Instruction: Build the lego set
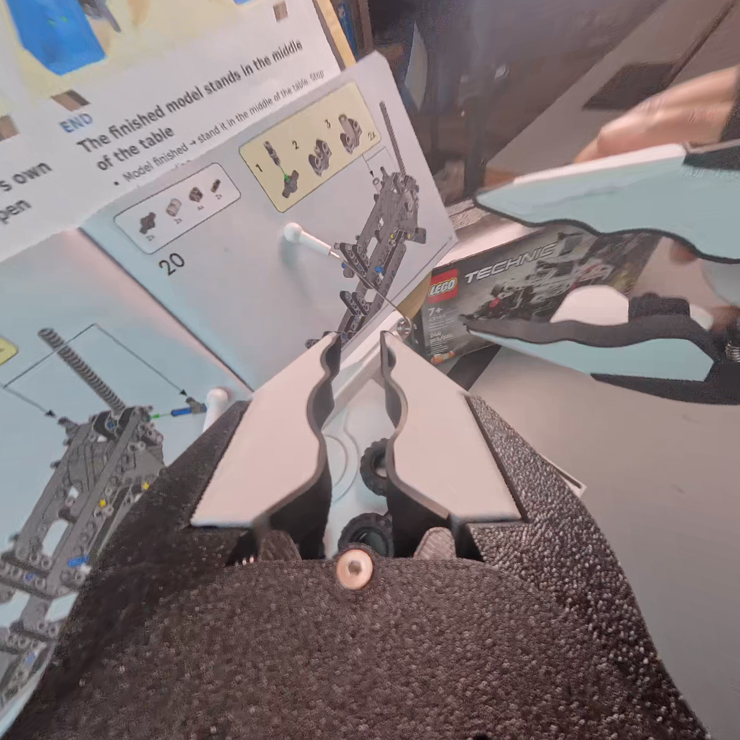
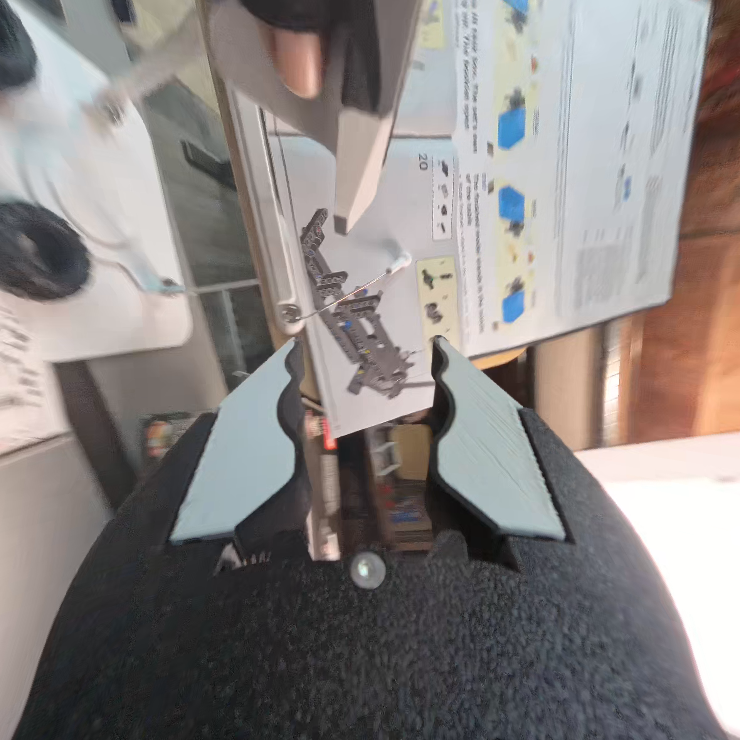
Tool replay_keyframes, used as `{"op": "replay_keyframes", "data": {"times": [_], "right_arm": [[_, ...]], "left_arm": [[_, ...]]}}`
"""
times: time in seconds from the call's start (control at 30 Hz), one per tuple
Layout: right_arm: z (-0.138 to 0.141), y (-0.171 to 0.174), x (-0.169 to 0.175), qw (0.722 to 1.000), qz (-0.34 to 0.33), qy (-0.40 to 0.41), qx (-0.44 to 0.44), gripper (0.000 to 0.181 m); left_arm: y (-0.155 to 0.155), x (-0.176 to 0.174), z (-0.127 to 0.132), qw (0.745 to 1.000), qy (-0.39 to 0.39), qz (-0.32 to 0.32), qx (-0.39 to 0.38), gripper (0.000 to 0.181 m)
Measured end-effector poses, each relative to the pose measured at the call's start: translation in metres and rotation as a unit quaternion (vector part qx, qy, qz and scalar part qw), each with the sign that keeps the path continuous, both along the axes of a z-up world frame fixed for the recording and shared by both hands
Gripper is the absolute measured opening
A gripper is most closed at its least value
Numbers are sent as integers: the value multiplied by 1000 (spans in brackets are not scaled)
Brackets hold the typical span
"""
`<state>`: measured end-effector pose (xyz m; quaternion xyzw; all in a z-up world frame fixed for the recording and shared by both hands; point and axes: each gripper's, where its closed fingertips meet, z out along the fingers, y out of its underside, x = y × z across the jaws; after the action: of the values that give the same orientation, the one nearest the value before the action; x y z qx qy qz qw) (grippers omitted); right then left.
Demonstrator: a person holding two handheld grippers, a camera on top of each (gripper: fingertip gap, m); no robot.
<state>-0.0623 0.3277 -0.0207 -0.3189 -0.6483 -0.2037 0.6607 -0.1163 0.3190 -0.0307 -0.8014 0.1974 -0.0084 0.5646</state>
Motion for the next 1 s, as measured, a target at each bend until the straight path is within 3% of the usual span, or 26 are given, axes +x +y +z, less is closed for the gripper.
{"op": "replay_keyframes", "data": {"times": [0.07, 0.13, 0.23, 0.4, 0.53, 0.73, 0.87, 1.0], "right_arm": [[-14, -31, 22, 976, 25, 111, -187, 65], [-25, -69, 41, 918, 62, 196, -339, 64], [-41, -117, 68, 858, 91, 265, -430, 64], [-76, -161, 100, 783, 57, 337, -520, 72], [-90, -189, 111, 774, 41, 317, -547, 79], [-94, -222, 125, 773, 52, 314, -549, 81], [-90, -223, 127, 774, 68, 337, -531, 81], [-96, -205, 132, 760, 56, 361, -537, 80]], "left_arm": [[-28, 3, 12, 999, -42, -5, 25, 30], [-62, 2, 15, 997, -54, 8, 46, 37], [-117, -3, -5, 996, -44, 57, 54, 54], [-199, -27, -74, 981, -67, 180, 15, 88], [-256, -37, -107, 966, -101, 237, -13, 92], [-323, -36, -111, 961, -79, 265, -8, 91], [-346, -33, -107, 957, -88, 276, 20, 91], [-347, -36, -109, 955, -122, 269, 38, 94]]}}
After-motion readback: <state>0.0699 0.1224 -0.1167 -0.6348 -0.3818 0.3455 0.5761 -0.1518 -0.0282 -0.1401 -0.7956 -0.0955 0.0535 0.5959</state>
